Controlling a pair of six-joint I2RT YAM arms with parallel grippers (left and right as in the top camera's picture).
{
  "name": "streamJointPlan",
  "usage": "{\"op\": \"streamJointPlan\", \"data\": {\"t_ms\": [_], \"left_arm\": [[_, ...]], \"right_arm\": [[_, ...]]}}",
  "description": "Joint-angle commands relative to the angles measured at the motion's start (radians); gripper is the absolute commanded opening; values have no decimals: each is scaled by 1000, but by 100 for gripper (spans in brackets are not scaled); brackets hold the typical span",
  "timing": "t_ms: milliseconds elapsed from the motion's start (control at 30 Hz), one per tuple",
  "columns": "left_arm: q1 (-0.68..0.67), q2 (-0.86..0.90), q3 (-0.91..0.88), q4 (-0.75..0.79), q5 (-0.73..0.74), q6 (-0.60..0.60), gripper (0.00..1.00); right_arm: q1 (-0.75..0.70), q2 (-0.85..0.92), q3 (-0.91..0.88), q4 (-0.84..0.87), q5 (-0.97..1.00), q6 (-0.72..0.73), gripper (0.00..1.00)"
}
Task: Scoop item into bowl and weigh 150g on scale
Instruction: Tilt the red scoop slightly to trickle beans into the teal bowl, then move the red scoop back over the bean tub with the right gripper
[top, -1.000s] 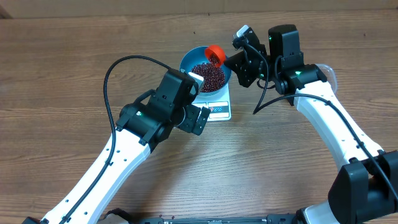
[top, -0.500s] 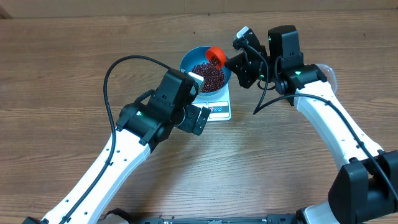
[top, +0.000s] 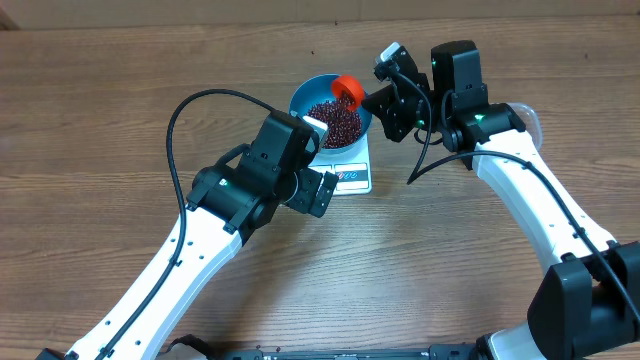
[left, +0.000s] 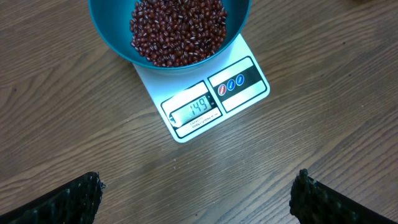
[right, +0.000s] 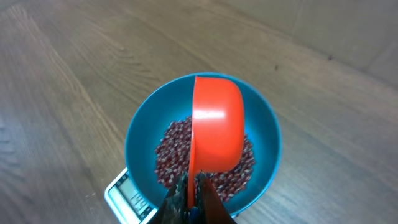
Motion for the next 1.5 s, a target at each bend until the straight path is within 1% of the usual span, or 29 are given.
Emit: {"op": "streamJointPlan", "data": {"t_ms": [0, 133, 200, 267, 300, 367, 400, 500, 633, 733, 933, 1167, 1467], "left_arm": [[-2, 8, 12, 0, 4, 22, 100], [-2, 8, 12, 0, 4, 22, 99], [-2, 8, 12, 0, 4, 22, 100], [-2, 8, 12, 0, 4, 22, 99], [-2, 8, 12, 0, 4, 22, 100], [-2, 8, 12, 0, 4, 22, 100], [-2, 8, 12, 0, 4, 22, 100], [-2, 8, 12, 0, 4, 22, 100], [-2, 8, 12, 0, 4, 22, 99], [-2, 8, 12, 0, 4, 22, 100], [-2, 8, 12, 0, 4, 22, 100], [-2, 8, 12, 0, 4, 22, 100], [-2, 8, 12, 0, 4, 22, 100]], "right_arm": [[1, -13, 5, 26, 2, 9, 4], [1, -13, 5, 7, -21, 11, 4], [-2, -13, 5, 2, -21, 47, 4], [-3, -13, 5, -5, -21, 133, 4], [-4, -13, 5, -12, -21, 214, 4], [-6, -13, 5, -18, -21, 298, 4], [-8, -13, 5, -22, -21, 364, 4], [-20, -14, 5, -24, -44, 472, 4], [-64, -14, 6, -17, -146, 594, 4], [-109, -14, 6, -17, -223, 660, 4], [-220, -14, 6, -41, -385, 669, 4], [-342, -56, 6, -148, -388, 621, 4], [-461, -90, 6, -223, -388, 584, 4]]}}
